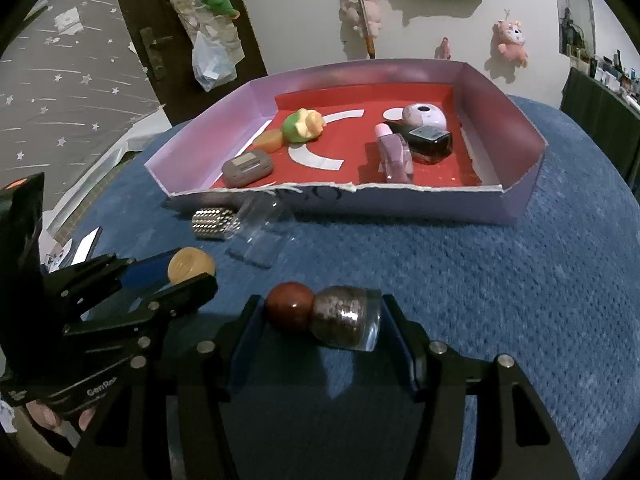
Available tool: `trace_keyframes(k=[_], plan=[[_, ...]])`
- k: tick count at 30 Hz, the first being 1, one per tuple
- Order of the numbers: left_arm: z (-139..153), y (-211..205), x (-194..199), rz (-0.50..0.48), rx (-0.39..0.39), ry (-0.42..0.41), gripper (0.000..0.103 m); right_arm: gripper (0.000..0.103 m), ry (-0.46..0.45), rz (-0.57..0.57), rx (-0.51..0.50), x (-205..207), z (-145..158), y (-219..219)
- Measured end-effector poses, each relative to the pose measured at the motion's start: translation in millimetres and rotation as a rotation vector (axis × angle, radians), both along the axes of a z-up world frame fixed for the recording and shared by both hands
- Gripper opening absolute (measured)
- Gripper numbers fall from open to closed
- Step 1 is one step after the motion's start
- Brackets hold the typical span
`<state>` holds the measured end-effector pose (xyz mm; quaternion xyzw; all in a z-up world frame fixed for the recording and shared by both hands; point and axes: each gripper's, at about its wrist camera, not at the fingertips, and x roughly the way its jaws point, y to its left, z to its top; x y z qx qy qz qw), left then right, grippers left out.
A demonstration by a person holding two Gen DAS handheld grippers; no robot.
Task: Organize rigid objects
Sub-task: 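Close the left tool around the amber ring, then carry the glitter polish and amber ring over the tray with both tools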
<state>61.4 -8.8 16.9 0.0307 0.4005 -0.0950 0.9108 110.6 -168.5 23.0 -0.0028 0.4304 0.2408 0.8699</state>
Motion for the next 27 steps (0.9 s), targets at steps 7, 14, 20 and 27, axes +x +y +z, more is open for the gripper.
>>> trace_keyframes(k=[7,14,20,27], plan=[[3,2,-9,0.007,-0.005,-0.005,0.036,0.06,-0.005,0.002,0.005,-16,3,-3],[9,5,-14,0.014,-0.012,-0.013,0.036,0.06,0.009,0.015,0.035,-25,4,-4],[15,6,-17,0.012,-0.022,-0.024,0.036,0.06,0.005,0.028,0.053,-29,10,-3],[18,7,-16,0.015,-0.027,-0.026,0.036,0.06,-0.007,0.033,0.066,-31,19,-3]])
